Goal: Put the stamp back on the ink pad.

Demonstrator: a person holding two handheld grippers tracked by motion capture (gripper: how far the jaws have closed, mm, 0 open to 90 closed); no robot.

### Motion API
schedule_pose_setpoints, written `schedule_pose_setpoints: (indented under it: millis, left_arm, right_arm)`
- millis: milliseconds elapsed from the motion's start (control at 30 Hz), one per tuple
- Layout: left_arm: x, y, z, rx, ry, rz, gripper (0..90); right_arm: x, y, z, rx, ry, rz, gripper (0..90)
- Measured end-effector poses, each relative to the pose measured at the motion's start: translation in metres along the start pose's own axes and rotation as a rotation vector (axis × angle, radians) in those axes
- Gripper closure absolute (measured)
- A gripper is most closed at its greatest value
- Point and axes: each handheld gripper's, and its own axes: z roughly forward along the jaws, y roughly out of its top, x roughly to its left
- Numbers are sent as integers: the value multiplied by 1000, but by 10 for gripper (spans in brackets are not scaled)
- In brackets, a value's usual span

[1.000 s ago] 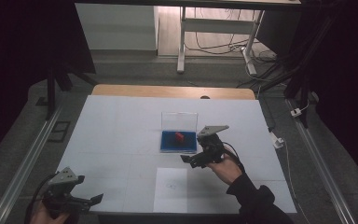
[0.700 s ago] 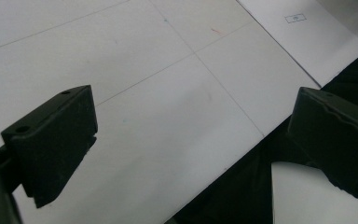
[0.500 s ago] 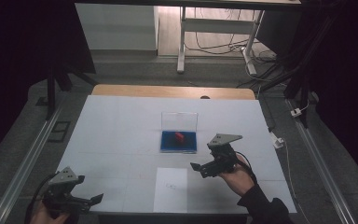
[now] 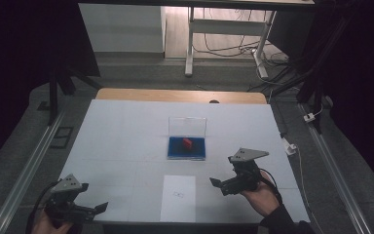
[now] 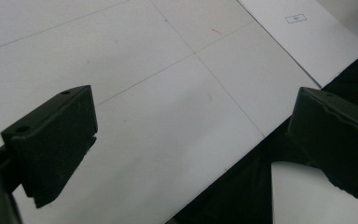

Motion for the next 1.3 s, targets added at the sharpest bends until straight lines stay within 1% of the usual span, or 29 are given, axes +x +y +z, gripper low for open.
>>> schedule_pose_setpoints:
  millis: [267, 567, 667, 767, 867, 1000, 1100, 1300]
  left_arm:
    - [0, 0, 0, -1, 0, -2, 17]
    - [0, 0, 0, -2, 1, -3, 17]
    - [0, 0, 0, -3, 2, -5, 17]
    - [0, 0, 0, -3, 2, -4, 16]
    - [0, 0, 0, -2, 1, -5, 17]
    - [0, 0, 0, -4, 3, -5, 16]
    - [0, 0, 0, -2, 2, -1, 16]
    - [0, 0, 0, -1, 2, -2, 16]
  right_arm:
    - [-1, -17, -22, -10, -45, 33, 0]
    - [-3, -38, -46, -16, -118, 85, 0]
    - [-4, -45, -53, -21, -133, 106, 0]
    - [-5, -53, -59, -13, -149, 122, 0]
    - [-5, -60, -64, -1, -159, 140, 0]
    - [-3, -67, -68, 17, -171, 147, 0]
    - [-2, -71, -69, 44, -176, 150, 0]
    - [0, -73, -70, 59, -178, 151, 0]
